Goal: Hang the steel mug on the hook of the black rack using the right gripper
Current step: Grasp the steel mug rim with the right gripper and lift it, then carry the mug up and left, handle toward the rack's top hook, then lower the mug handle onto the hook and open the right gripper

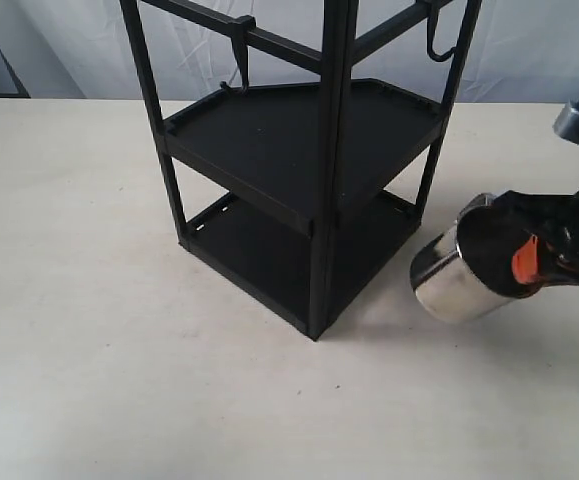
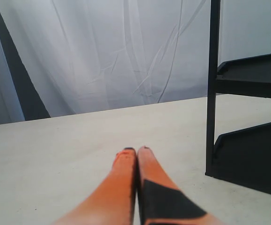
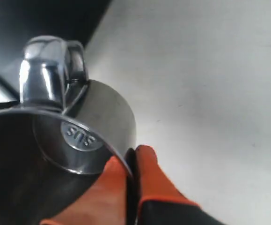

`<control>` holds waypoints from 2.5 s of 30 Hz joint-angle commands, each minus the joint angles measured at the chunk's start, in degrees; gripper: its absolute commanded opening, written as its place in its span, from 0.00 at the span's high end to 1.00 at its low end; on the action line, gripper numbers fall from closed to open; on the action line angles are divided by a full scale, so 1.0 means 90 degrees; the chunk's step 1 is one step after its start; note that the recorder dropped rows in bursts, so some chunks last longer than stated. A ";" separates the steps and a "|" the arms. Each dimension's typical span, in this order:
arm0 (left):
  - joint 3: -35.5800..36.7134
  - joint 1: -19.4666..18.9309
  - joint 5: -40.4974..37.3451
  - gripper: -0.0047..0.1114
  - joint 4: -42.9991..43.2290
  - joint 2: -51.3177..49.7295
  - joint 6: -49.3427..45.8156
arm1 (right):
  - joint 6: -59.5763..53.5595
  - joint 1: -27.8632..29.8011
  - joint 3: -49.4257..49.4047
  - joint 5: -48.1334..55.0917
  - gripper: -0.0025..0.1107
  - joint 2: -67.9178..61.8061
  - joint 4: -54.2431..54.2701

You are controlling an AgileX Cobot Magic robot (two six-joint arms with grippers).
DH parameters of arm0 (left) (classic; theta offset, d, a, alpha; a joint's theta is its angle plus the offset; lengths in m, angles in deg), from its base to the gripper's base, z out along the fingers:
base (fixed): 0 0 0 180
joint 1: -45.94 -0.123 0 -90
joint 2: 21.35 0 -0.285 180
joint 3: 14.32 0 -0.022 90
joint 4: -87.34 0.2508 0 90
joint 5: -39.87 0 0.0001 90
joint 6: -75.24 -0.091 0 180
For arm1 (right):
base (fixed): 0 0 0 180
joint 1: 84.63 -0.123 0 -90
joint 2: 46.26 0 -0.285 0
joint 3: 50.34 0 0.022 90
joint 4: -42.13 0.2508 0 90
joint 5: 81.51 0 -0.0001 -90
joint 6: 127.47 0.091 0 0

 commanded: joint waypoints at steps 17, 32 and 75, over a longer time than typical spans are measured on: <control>0.0003 0.0030 0.0034 0.95 0.0005 0.0030 0.0016 | -0.5903 -0.4236 0.0124 -0.2592 0.98 -0.0213 0.7385; 0.0003 0.0030 0.0034 0.95 0.0005 0.0030 0.0016 | -0.5433 -0.4236 0.0905 -0.4006 0.98 -0.0730 0.7520; 0.0003 0.0030 0.0034 0.95 0.0005 0.0030 0.0016 | -0.3655 -0.4236 0.0188 -0.4187 0.57 -0.0669 0.6824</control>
